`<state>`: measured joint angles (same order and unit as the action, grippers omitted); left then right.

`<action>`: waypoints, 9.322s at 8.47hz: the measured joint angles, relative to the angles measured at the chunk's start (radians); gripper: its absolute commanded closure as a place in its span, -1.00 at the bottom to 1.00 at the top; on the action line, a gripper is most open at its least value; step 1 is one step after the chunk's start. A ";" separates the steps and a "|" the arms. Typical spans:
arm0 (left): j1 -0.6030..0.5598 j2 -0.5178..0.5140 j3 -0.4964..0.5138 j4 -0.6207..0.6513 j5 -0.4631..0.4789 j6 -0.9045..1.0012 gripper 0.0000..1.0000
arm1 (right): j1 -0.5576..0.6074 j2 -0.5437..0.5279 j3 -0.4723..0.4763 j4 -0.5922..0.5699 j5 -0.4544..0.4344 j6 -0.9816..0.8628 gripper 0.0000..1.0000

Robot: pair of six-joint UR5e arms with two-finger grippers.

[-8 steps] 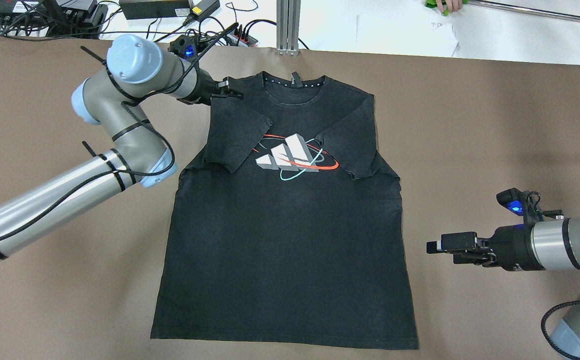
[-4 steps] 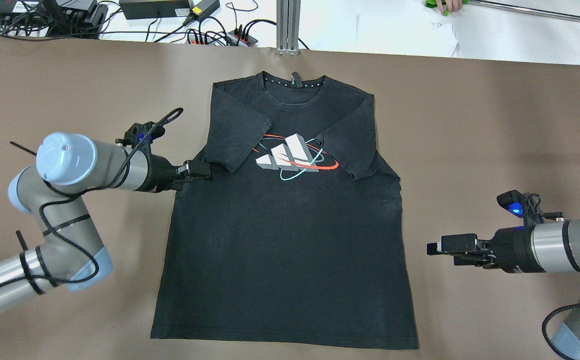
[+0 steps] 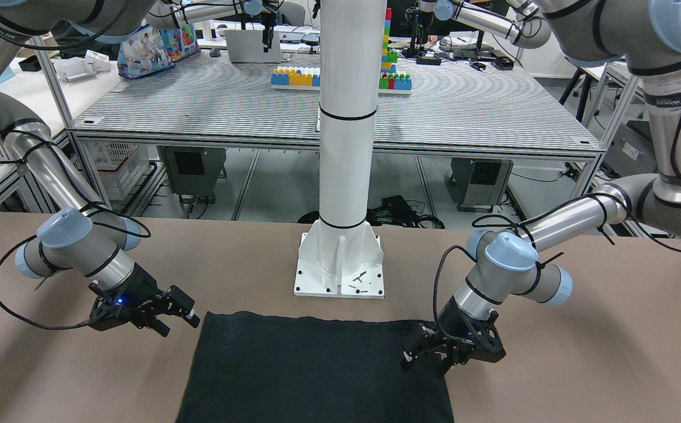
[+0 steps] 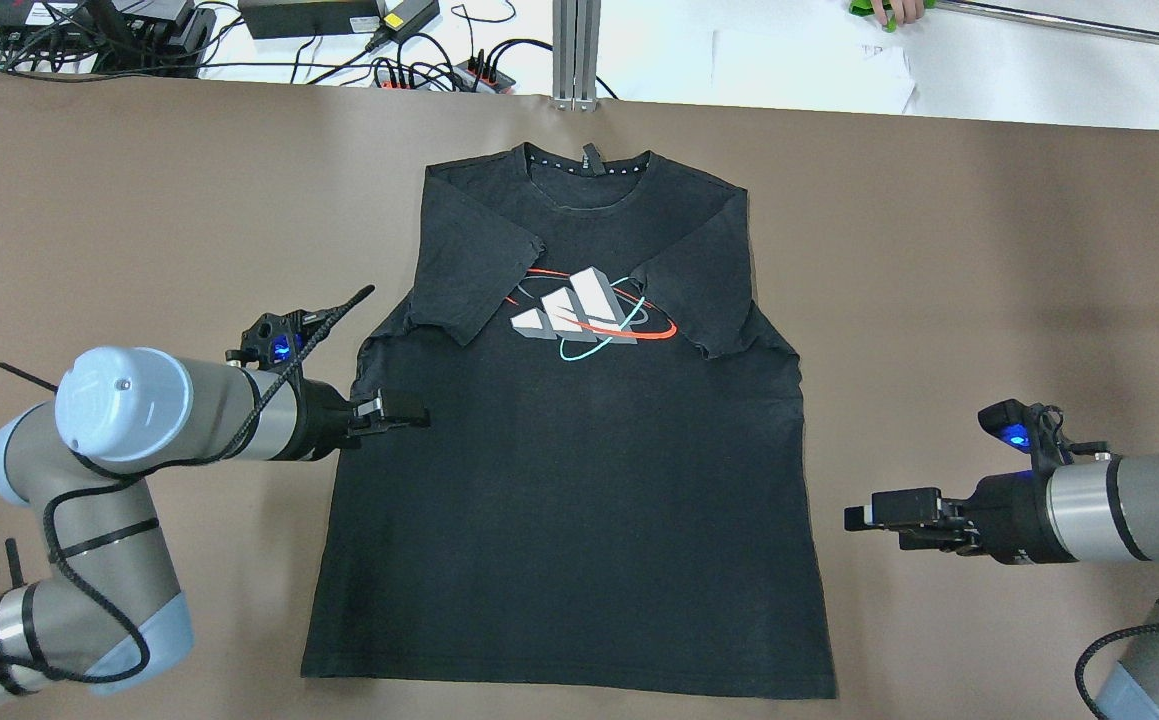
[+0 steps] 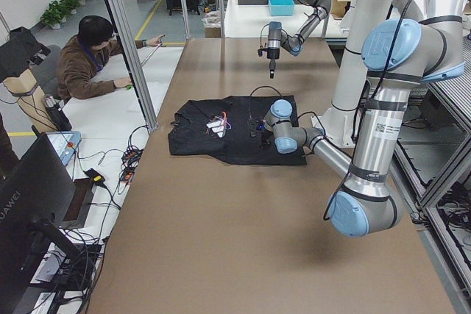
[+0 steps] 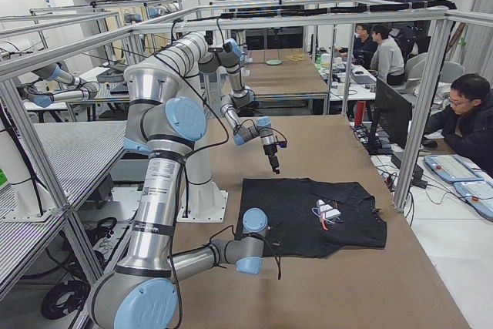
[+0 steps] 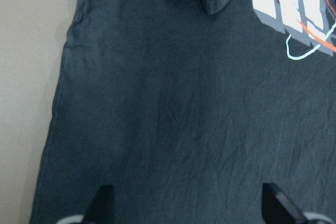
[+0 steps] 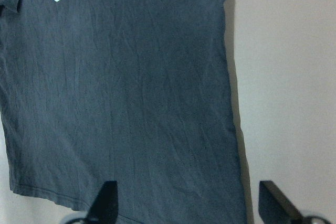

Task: Fold clothes
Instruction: 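Move both grippers down to the hem corners nearest the robot, then grasp the hem corners with both grippers, then lift the hem with both grippers and fold it toward the collar, then lay the hem down at the collar and open both grippers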

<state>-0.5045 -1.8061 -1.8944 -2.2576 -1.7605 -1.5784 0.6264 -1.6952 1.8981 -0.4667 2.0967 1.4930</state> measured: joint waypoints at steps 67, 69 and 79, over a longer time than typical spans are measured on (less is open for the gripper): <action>-0.208 -0.131 -0.036 0.212 -0.100 0.133 1.00 | 0.287 0.224 -0.197 0.265 0.064 0.137 1.00; -0.225 -0.133 -0.016 0.213 -0.104 0.135 1.00 | 0.288 0.235 -0.240 0.209 0.011 0.062 1.00; -0.224 -0.261 0.137 0.212 -0.041 0.124 1.00 | 0.285 0.390 -0.266 -0.077 -0.086 -0.028 1.00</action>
<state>-0.7287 -2.0670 -1.7574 -2.0452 -1.8020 -1.4548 0.9115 -1.3056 1.6324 -0.5434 2.0104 1.4648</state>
